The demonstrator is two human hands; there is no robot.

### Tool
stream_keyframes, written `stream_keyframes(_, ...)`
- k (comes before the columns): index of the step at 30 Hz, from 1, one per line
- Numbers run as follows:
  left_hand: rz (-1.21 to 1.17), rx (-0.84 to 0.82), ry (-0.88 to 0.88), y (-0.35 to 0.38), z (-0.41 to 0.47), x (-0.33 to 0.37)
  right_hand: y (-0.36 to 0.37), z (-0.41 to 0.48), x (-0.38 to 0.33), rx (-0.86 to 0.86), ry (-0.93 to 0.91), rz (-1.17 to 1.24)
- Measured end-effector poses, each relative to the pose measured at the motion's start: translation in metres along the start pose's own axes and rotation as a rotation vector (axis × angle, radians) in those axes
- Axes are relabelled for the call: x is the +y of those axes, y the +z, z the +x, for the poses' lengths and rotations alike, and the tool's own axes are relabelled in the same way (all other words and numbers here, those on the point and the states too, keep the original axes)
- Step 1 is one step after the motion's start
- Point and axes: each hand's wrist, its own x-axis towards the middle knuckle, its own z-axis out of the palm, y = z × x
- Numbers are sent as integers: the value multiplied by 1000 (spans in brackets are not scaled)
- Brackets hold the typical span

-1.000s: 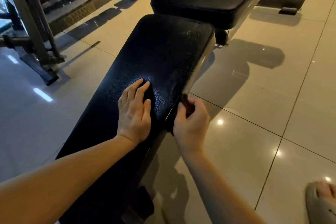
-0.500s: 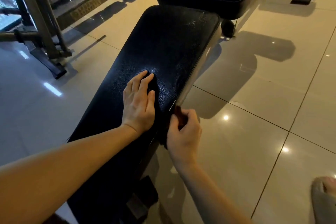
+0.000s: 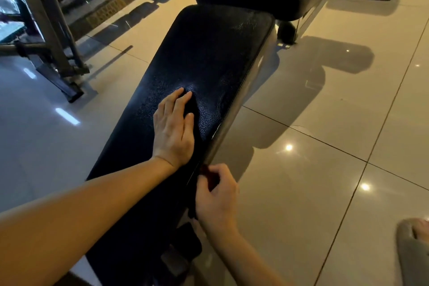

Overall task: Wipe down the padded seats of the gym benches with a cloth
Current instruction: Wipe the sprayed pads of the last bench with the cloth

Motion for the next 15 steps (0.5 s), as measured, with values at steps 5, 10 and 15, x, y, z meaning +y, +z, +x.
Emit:
stream_keyframes(5,2,-10,-13,-1,-1,1,-26,110,-33,260,-97,-52)
stream_keyframes(10,-7,1,-5,0,0,-1,-3,28,-6,86,-85,5)
stream_keyframes(15,-2,-14,-8,-1,-1,0,-28,46,1,-123,-18,64)
